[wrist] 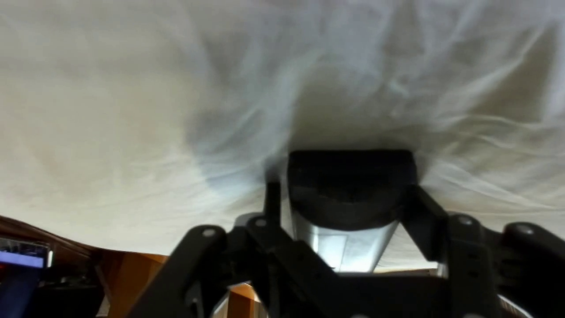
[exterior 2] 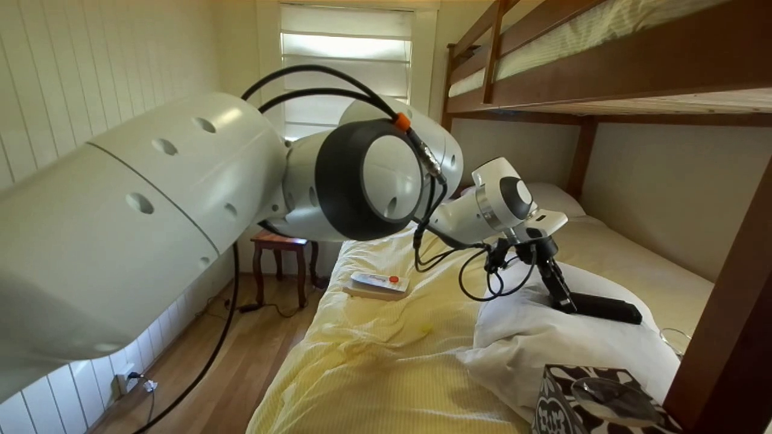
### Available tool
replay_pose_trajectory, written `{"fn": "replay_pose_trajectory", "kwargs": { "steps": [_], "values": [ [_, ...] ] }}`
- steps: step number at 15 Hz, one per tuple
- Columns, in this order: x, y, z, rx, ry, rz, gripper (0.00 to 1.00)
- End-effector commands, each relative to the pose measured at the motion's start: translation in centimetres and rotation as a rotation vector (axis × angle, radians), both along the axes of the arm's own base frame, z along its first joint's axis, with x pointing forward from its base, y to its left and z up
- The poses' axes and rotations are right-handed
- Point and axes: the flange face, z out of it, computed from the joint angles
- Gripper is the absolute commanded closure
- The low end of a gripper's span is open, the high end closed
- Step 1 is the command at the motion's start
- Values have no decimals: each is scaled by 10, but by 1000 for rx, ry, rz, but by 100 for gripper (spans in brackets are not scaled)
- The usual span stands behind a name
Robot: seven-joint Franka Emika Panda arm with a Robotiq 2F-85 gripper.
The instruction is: Move the remote to the left
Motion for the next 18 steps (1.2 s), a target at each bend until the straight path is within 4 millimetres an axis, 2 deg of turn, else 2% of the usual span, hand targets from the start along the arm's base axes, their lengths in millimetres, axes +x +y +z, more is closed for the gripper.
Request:
{"fn": "replay_pose_trajectory", "kwargs": {
  "steps": [1, 2, 4, 6, 9, 11, 13, 15, 18],
  "values": [
    [4, 1, 5, -16, 0, 11, 60],
    [4, 3, 10, -16, -8, 14, 64],
    [6, 15, 35, -18, -45, 39, 64],
    [9, 39, 61, -13, -87, 125, 64],
    [7, 94, 93, 32, -99, 317, 64],
    [3, 130, 105, 63, -88, 431, 64],
    [-5, 155, 111, 92, -65, 534, 64],
    [-18, 173, 116, 104, -33, 638, 64],
    [-40, 186, 111, 119, 28, 788, 64]
  ]
}}
